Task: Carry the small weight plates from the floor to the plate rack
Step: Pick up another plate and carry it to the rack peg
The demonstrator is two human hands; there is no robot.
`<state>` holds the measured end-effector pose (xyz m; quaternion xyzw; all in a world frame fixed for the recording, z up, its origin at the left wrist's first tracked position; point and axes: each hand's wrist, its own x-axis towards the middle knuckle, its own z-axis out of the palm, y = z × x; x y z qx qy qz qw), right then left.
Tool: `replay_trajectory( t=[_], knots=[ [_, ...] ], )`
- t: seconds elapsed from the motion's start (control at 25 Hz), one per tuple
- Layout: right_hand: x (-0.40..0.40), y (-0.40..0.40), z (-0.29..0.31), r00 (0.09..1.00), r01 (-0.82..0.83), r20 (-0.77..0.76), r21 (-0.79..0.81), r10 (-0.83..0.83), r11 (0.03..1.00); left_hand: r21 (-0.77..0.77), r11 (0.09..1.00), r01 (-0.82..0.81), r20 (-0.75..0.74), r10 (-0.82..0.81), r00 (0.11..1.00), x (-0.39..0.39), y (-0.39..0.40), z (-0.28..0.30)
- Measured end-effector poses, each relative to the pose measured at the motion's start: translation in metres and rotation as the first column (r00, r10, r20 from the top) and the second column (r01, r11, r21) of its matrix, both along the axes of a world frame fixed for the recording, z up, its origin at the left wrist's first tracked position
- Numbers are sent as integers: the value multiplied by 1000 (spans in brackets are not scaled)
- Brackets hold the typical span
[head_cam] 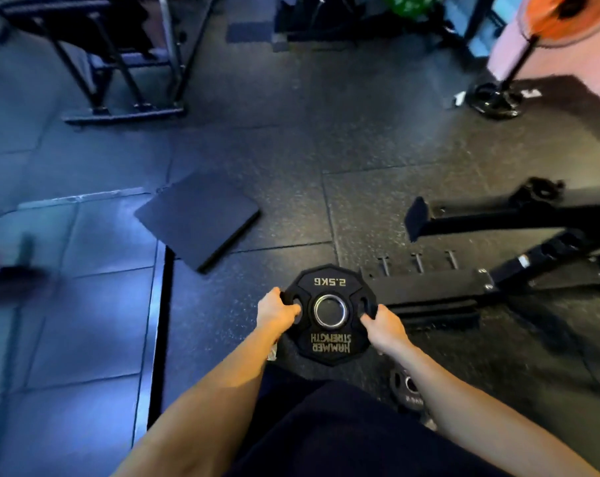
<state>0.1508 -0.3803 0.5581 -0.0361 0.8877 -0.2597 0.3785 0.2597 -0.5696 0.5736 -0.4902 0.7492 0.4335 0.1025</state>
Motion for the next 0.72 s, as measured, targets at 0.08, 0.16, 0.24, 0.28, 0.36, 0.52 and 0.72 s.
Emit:
replay_trajectory(
  t=[0.08, 0.16, 0.24, 0.28, 0.36, 0.52, 0.72],
  knots=[
    [-14, -55, -5, 999, -45, -8, 2, 45, 999, -14, 1000, -10, -1, 10, 1000, -10, -52, -4],
    [-26, -104, -7, 999, -35, 6, -10, 35, 999, -28, 1000, -5, -4, 5, 1000, -25, -101, -4],
    [-45, -156, -9, 1000, 4, 10, -16, -4, 1000, -41, 999, -5, -4, 5, 1000, -47, -154, -3],
    [-55, -178, -9, 1000, 15, 9, -4, -15, 1000, -42, 999, 0, -1, 0, 1000, -60, -177, -2],
    [-81, -216, -2, 999, 34, -9, 5, -34, 999, -42, 999, 15, 5, -15, 1000, -90, -217, 0],
    [-154, -265, -1, 995, 104, -6, 9, -104, 995, -14, 999, 52, -15, -52, 999, -173, -271, -1],
    [-295, -310, -23, 988, 156, 12, -13, -156, 988, -12, 993, 114, -30, -114, 993, -328, -322, -10]
  ],
)
